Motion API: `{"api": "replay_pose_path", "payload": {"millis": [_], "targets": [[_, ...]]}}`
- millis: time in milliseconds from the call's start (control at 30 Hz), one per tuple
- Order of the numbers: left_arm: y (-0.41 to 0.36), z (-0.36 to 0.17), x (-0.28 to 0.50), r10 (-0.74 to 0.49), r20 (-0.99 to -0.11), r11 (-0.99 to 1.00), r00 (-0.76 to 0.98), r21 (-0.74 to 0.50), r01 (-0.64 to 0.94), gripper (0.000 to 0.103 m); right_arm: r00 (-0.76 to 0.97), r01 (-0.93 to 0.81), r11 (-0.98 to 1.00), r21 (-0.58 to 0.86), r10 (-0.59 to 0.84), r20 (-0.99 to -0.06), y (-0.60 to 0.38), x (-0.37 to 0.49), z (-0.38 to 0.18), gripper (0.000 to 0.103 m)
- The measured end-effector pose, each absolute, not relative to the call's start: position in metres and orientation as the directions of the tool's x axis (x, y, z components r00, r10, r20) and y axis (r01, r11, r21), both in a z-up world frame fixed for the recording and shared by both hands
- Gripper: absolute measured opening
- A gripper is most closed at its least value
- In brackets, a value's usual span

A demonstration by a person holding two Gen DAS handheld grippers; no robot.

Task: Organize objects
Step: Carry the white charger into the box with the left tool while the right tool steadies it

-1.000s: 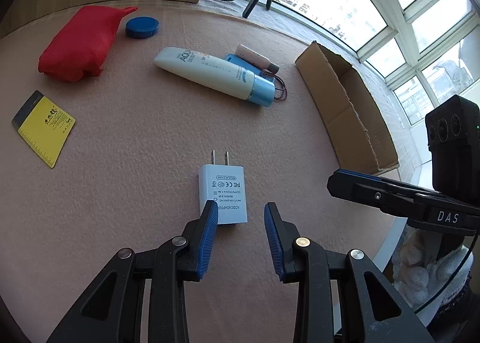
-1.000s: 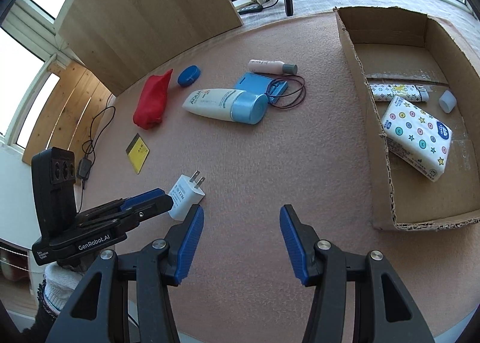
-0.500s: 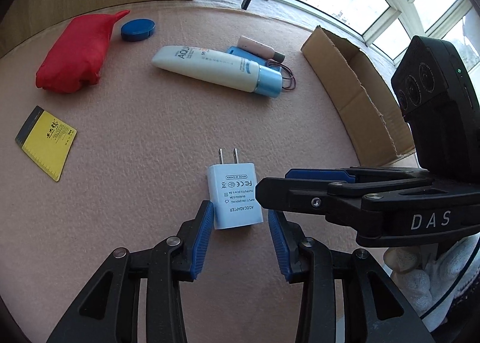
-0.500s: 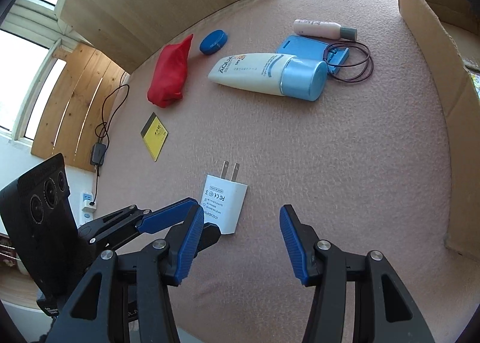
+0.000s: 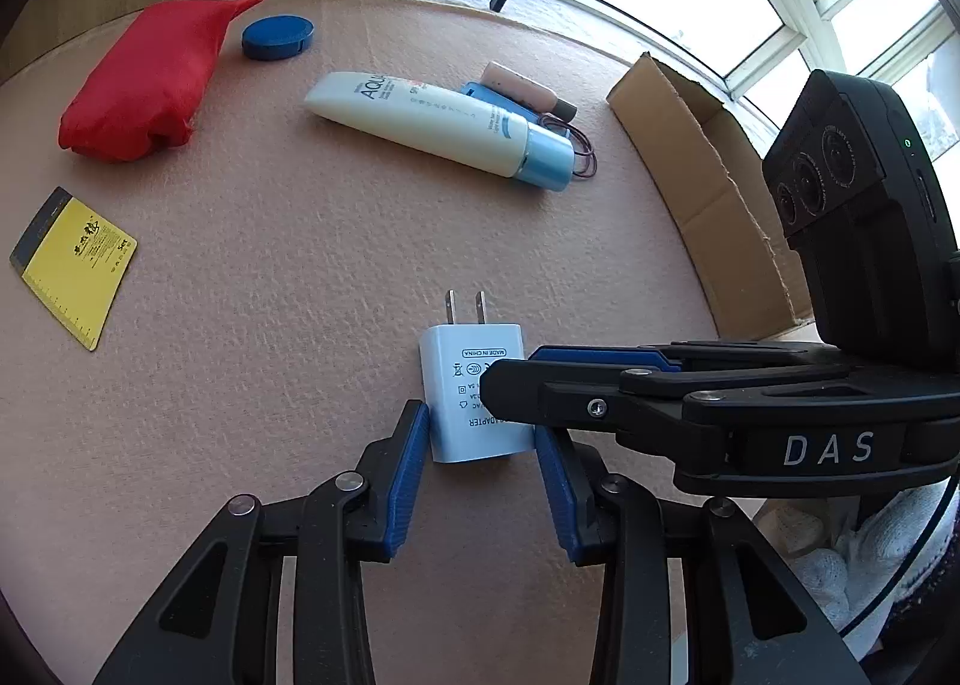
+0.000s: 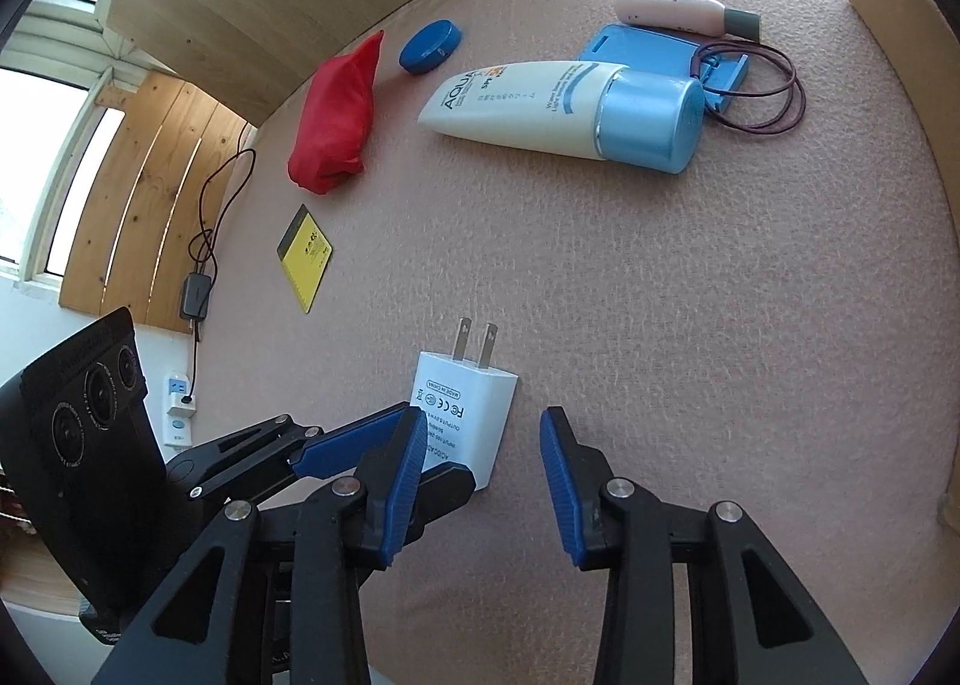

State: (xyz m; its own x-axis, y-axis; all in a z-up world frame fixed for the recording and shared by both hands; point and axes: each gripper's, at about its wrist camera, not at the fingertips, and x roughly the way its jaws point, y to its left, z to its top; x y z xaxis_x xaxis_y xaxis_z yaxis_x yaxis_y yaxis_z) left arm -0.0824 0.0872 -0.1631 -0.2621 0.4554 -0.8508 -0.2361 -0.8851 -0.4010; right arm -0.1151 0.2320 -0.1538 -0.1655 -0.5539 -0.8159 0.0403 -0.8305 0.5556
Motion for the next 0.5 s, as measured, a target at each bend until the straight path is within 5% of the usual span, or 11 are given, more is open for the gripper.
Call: {"api": "replay_pose_path", "payload": {"millis": [500], "targets": [[0.114,-0.143,-0.089,0.462,-0.836,-0.88,-0.295,-0.393,-0.265,0.039,-0.186,0.066,-0.842,0.535,-0.537,-0.823,0.231,-0.116,-0.144,0.028]]}}
